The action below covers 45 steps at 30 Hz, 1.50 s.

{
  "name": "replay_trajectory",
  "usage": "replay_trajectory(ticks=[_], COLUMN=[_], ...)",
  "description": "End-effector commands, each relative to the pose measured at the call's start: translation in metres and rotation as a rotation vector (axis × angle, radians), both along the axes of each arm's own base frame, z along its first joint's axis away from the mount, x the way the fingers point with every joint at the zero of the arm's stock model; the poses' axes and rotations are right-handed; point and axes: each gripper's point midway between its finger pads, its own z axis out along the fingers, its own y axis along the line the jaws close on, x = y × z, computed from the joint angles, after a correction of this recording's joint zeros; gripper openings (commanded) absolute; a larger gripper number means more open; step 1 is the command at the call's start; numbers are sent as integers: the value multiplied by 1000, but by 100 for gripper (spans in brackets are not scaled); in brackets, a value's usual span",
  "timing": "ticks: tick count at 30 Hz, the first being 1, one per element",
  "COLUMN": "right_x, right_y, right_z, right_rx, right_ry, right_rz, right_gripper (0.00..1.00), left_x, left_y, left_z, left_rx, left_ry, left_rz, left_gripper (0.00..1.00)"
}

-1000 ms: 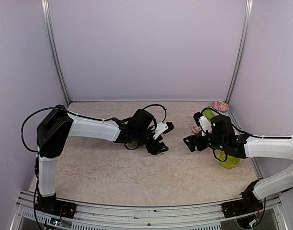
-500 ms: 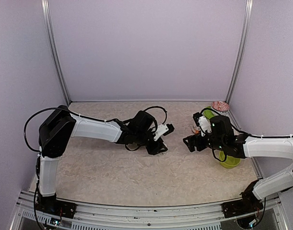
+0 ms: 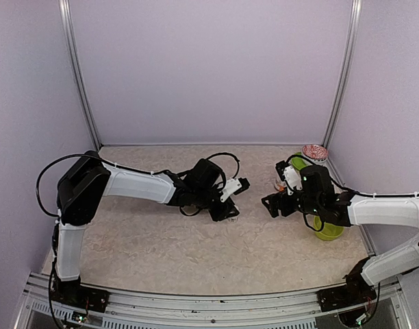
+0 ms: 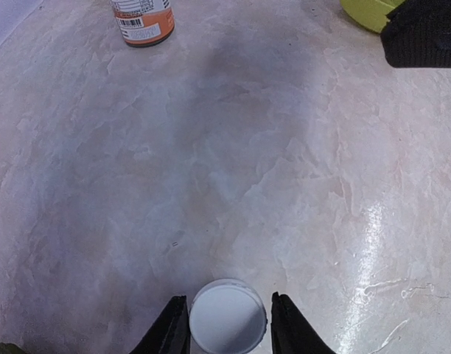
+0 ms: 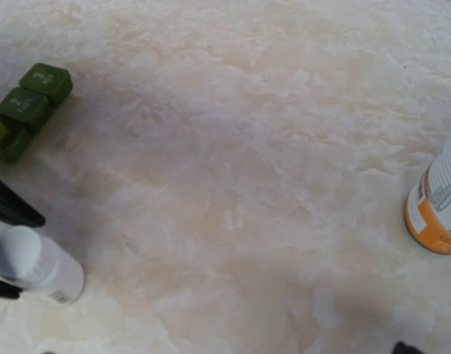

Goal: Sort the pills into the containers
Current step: Pick up the pill bottle from the center of the board, then pass from the left arm to the right

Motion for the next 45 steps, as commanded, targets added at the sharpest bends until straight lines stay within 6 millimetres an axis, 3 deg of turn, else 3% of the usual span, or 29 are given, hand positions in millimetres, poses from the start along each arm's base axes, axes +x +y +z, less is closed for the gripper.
replay_trajectory(ticks=[1, 10, 16, 22, 26, 37, 45], right_x=[4, 1, -10, -27, -52, -112, -131], right_y=[1, 5, 15, 31, 51, 67, 70], right_z=[1, -2, 4, 24, 46, 119, 143], right_rx=[1, 7, 41, 118, 225, 502, 591], right_ry=[-12, 0, -23, -77, -116, -318, -418], right_rz=[4, 32, 121, 255, 427, 734, 830], right_gripper=[97, 96, 97, 99, 99, 95, 92], left_x=[2, 4, 0, -18, -38, -88, -109], left_y=[-6, -7, -7, -4, 0, 22, 27], left_z=[1, 3, 19, 65, 99, 199, 236], left_rx=[1, -3, -36, -154, -262, -612, -796], left_ry=[-7, -12, -18, -53, -69, -116, -66], left_rz=[-7, -5, -14, -69, -133, -252, -300], left_gripper=[37, 15, 13, 12, 13, 12, 12])
